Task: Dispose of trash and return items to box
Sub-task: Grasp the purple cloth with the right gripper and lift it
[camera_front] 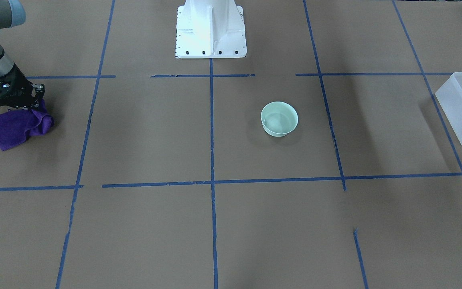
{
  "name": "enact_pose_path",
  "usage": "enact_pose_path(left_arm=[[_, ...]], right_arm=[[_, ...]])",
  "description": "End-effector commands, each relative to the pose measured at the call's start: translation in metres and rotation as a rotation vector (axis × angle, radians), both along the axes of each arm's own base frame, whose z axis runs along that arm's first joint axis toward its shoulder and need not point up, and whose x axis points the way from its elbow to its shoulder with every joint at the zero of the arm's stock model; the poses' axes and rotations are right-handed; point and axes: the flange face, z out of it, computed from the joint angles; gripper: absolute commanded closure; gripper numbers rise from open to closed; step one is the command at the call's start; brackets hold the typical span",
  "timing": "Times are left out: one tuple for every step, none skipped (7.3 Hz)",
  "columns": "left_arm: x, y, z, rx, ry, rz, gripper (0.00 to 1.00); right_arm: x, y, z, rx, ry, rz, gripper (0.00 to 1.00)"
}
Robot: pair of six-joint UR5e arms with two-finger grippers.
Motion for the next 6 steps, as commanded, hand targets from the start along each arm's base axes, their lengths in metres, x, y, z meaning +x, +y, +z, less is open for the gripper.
enact_pose_path(left_arm=[[-0.001, 0.005, 0.026, -0.003, -0.007, -0.005, 1.0], [-0.001, 0.009, 0.036, -0.023, -0.004, -0.01, 1.0], [0.0, 0.014, 0.045, -0.066, 0.009, -0.044, 1.0], [0.009, 0.018, 0.052, -0.109, 0.023, -0.06, 1.0], [0.029, 0.023, 0.063, -0.141, 0.026, -0.017, 1.0], [0.048, 0.024, 0.072, -0.174, 0.031, 0.007, 1.0]], right_arm=[[0.049, -0.012, -0.025, -0.046, -0.082, 0.044, 1.0], [0.067, -0.014, -0.06, -0.064, -0.067, 0.065, 1.0], [0.098, -0.018, -0.084, -0.049, -0.025, 0.074, 1.0], [0.138, -0.026, -0.093, -0.03, 0.031, 0.079, 1.0], [0.168, -0.036, -0.093, 0.018, 0.067, 0.062, 1.0], [0.187, -0.039, -0.092, 0.028, 0.08, 0.079, 1.0]])
